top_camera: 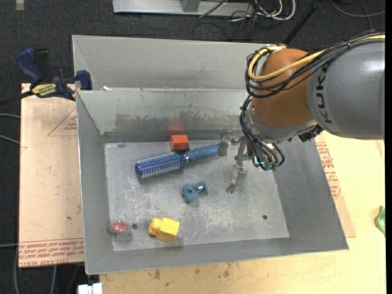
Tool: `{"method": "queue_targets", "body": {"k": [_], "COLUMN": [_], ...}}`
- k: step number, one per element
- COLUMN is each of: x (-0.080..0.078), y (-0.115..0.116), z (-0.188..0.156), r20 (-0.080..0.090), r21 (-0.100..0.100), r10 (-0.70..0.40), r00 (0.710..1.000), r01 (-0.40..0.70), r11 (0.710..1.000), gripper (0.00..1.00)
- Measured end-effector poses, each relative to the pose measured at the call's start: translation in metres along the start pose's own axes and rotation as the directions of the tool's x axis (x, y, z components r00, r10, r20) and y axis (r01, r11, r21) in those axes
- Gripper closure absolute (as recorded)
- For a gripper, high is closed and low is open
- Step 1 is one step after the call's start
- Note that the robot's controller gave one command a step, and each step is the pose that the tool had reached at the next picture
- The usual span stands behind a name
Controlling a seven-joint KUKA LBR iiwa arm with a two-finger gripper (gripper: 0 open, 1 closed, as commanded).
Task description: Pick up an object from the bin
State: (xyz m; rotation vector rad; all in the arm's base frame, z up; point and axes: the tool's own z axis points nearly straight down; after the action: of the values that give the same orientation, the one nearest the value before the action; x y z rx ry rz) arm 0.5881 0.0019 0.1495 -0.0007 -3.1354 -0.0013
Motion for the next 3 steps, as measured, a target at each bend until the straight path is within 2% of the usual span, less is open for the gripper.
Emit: {"method": "queue_targets", "body": {"k": [1,2,3], "x": [-0.053,-0.052,-0.068], "y": [0.043,0.04,0.046], "z": [0.053,0.05,-0.055], "r20": [0.01,0.009,0.02], "r21": [-0.002,-0.001,-0.001], "r10": [-0.029,-0.025,-0.031], "r00": [1.0,1.0,0.999], "r01": [0.029,0.025,0.031], "r11": [1.0,1.0,1.0], "gripper": [0.0,1.0,1.0]}}
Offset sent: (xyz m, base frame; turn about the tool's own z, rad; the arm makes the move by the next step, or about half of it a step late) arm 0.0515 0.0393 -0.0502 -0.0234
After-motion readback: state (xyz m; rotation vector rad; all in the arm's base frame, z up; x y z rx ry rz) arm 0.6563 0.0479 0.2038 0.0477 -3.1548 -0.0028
